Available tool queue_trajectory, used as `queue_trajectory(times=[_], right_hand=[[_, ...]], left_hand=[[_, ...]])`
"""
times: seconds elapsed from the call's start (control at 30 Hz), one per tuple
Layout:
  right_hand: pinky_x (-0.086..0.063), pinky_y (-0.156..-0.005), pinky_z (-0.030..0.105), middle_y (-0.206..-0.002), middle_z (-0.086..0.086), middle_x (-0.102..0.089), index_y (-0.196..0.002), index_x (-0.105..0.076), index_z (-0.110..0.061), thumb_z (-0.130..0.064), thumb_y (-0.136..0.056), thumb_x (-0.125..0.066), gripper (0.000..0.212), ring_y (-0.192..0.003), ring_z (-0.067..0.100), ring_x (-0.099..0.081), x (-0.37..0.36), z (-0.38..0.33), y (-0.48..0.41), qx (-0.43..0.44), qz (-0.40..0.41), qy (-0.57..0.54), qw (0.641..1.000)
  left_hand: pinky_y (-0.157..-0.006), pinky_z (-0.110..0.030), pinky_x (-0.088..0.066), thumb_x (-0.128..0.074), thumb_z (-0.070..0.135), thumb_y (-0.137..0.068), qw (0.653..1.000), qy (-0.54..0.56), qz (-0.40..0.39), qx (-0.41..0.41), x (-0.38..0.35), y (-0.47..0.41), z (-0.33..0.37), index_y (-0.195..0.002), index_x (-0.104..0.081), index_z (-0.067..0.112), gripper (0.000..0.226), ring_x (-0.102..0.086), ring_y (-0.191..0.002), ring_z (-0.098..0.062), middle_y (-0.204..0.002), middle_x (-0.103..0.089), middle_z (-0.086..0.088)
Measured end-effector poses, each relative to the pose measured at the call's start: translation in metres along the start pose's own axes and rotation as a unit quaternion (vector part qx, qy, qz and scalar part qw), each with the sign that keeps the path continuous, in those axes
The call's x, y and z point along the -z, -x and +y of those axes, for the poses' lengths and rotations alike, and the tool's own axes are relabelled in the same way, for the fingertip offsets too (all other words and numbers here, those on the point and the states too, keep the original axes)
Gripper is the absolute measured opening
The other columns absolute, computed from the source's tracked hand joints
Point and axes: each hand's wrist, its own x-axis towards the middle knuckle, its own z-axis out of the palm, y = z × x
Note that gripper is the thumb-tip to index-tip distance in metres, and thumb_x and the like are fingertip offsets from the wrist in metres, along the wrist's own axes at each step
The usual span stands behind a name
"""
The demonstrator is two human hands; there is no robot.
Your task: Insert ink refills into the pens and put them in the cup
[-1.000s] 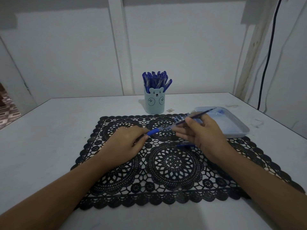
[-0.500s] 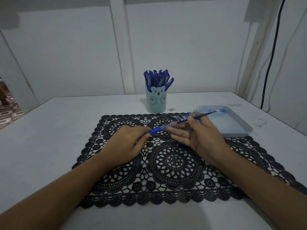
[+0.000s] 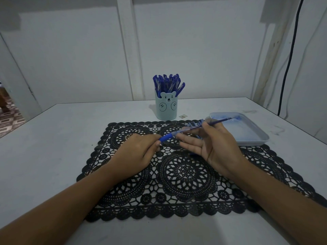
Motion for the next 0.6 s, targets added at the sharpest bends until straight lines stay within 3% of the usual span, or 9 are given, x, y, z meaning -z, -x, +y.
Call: queue_trajectory(times=[0.23, 0.37, 0.47, 0.6], right_hand=[[-0.058, -0.073, 0.037, -0.097, 0.024, -0.066, -0.089, -0.037, -0.014, -0.015, -0.099, -0.031, 0.011, -0.087, 0.033, -0.068, 0.0014, 0.0023, -0.0002, 0.033, -0.017, 0.072, 0.997], [-0.058, -0.07, 0.028, -0.083, 0.009, -0.069, -0.089, -0.054, -0.008, -0.005, -0.09, -0.049, 0.006, -0.078, 0.019, -0.07, 0.0046, 0.006, 0.0009, 0.064, -0.03, 0.219, 0.973], [-0.054, -0.062, 0.021, -0.073, 0.001, -0.066, -0.092, -0.065, -0.016, -0.011, -0.085, -0.059, 0.011, -0.065, 0.01, -0.063, 0.0038, 0.0071, 0.0042, 0.074, -0.044, 0.339, 0.937], [-0.047, -0.053, 0.022, -0.069, -0.001, -0.063, -0.101, -0.058, -0.02, -0.025, -0.088, -0.051, 0.015, -0.06, 0.009, -0.057, 0.0041, 0.0009, 0.0039, 0.074, -0.003, 0.266, 0.961]], left_hand=[[-0.054, -0.014, -0.036, -0.035, 0.027, -0.094, 0.999, 0.02, -0.024, 0.008, -0.0011, -0.0007, -0.004, -0.095, -0.06, 0.014, 0.028, -0.046, -0.051, -0.003, -0.064, -0.047, 0.023], [-0.054, -0.019, -0.031, -0.036, 0.025, -0.094, 1.0, -0.006, -0.023, -0.009, -0.0017, -0.0008, 0.0, -0.098, -0.061, 0.012, 0.029, -0.044, -0.049, -0.008, -0.064, -0.05, 0.014], [-0.056, -0.017, -0.03, -0.036, 0.024, -0.094, 0.999, -0.005, -0.026, -0.02, -0.0035, -0.0008, 0.0035, -0.1, -0.061, 0.011, 0.029, -0.044, -0.051, -0.008, -0.066, -0.054, 0.012], [-0.056, -0.019, -0.038, -0.035, 0.027, -0.094, 0.999, 0.033, -0.01, 0.008, -0.0017, 0.0, -0.0006, -0.092, -0.058, 0.018, 0.025, -0.048, -0.053, -0.008, -0.065, -0.053, 0.015]])
